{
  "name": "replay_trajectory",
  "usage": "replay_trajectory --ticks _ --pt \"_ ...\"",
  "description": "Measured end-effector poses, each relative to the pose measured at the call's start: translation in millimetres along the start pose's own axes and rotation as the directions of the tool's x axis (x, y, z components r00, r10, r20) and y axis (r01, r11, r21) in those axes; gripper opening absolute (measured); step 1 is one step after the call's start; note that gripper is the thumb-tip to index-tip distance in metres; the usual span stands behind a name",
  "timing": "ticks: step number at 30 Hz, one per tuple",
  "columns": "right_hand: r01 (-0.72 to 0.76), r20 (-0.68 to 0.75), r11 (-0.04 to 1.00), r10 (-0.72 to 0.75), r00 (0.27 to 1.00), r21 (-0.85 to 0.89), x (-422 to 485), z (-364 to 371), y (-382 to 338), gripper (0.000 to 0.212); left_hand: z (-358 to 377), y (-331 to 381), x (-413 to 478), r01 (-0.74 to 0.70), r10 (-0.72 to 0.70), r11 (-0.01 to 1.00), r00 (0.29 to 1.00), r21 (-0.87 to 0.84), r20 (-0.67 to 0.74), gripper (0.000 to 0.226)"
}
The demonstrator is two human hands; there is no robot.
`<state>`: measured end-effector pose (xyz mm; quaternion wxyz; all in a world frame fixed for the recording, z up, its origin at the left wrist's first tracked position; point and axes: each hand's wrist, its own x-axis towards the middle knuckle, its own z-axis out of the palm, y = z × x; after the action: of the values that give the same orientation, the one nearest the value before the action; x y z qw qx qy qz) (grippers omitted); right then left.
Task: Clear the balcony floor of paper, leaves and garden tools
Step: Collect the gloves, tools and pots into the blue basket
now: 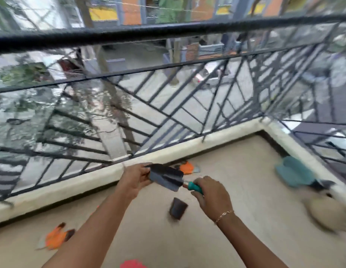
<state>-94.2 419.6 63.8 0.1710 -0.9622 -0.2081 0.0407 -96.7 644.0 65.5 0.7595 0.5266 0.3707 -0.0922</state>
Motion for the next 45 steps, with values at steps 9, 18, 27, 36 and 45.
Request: replay_trajectory --ticks 9,18,27,36,45 --pt "-0.292 -0.125 0.952 0.28 0.952 -0.096 -30.6 -46.7 149.4 0.024 191.2 -22.6 40.5 -0.038 -0.038 0.915 0.983 0.403 0.179 0.015" --pt "-0.511 -0.039 0.844 0.512 0.858 -0.161 21.2 -100.3 302.3 0.024 366.4 -17.4 131.8 -0.129 -0.1 0.841 0.917 0.525 0.386 0.016" --pt "-0.653 -0.026 0.749 0.655 0.755 -0.116 103.2 -153.9 445.2 0.025 546.9 17.1 211.0 -0.197 -0.199 0.675 0.879 0.711 0.434 0.014" --pt "-0.828 -0.006 0.555 0.83 0.557 -0.085 118.2 -183.5 601.2 0.024 717.4 -8.6 274.6 -0.294 -0.22 0.564 0.847 0.771 0.484 0.018" --pt "-0.8 0.182 0.547 0.837 0.517 -0.247 127.3 -217.4 779.0 0.031 859.8 -51.0 321.8 -0.265 -0.226 0.428 0.894 0.864 0.386 0.019"
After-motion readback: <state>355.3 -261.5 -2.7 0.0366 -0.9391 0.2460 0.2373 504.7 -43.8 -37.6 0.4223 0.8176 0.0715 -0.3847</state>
